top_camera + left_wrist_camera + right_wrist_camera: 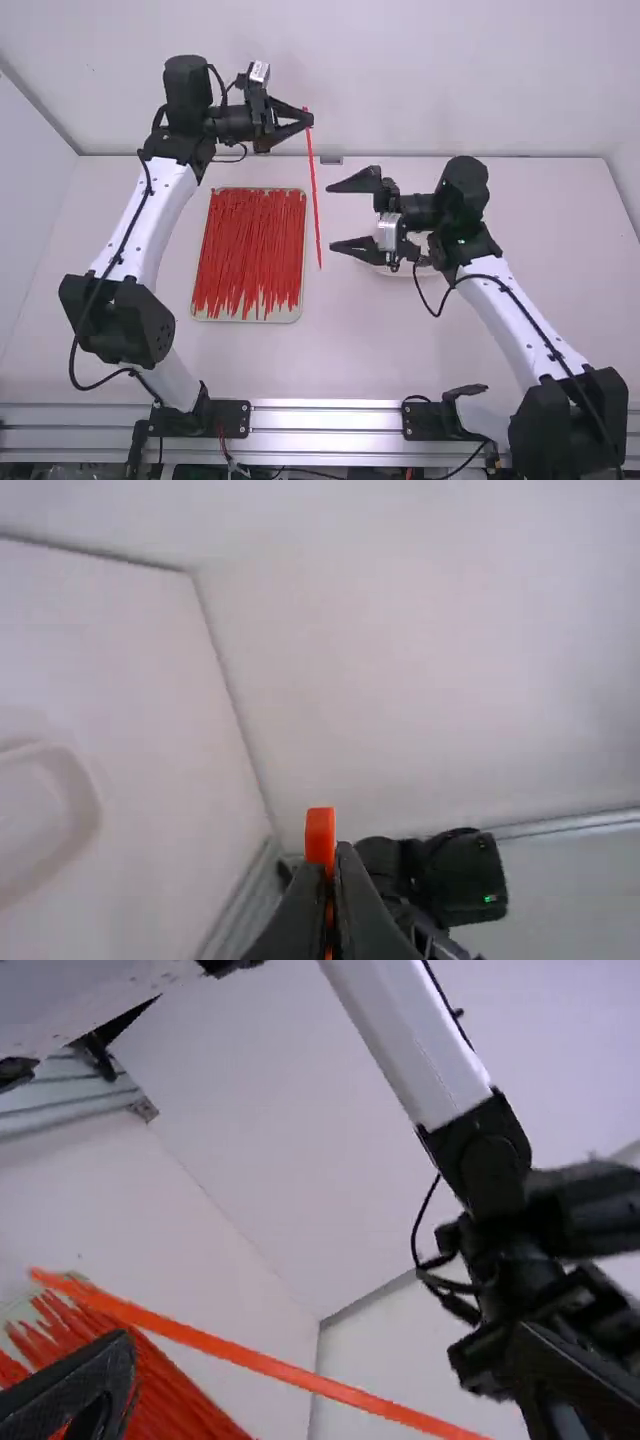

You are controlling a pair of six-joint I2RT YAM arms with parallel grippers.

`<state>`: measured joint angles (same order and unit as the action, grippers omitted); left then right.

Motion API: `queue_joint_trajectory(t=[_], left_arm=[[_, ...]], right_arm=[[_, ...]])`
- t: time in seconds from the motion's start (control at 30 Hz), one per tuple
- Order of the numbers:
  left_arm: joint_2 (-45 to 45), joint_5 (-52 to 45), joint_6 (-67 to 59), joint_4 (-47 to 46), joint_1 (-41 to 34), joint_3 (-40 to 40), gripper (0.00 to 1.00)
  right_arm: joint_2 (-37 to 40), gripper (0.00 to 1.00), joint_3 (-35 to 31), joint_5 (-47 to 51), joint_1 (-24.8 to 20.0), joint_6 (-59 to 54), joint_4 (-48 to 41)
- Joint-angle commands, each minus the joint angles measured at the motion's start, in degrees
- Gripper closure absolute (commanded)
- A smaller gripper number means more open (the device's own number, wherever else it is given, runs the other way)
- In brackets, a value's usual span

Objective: Fasten the cable tie

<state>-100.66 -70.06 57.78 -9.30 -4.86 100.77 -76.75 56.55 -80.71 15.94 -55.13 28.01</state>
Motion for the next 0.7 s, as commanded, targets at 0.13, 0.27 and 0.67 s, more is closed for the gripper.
queue_joint_trajectory(t=[0.13,0.27,0.67], left_arm=[[1.0,-0.8,3.8,-6.6,-1.2,1.5,0.98],[1.0,-0.7,5.9,-7.1,-1.0,1.5,0.98],[1.0,-1.4,5.5,-6.8,-1.2,1.5,0.98]], right_arm=[[-0.1,0.01,1.6,-1.0,3.0,-7.3,0.1],[-0.1,0.01,1.6,-0.9,3.7,-7.3,0.2],[-0.1,0.46,1.6,-2.0,3.6,-6.4,0.2]])
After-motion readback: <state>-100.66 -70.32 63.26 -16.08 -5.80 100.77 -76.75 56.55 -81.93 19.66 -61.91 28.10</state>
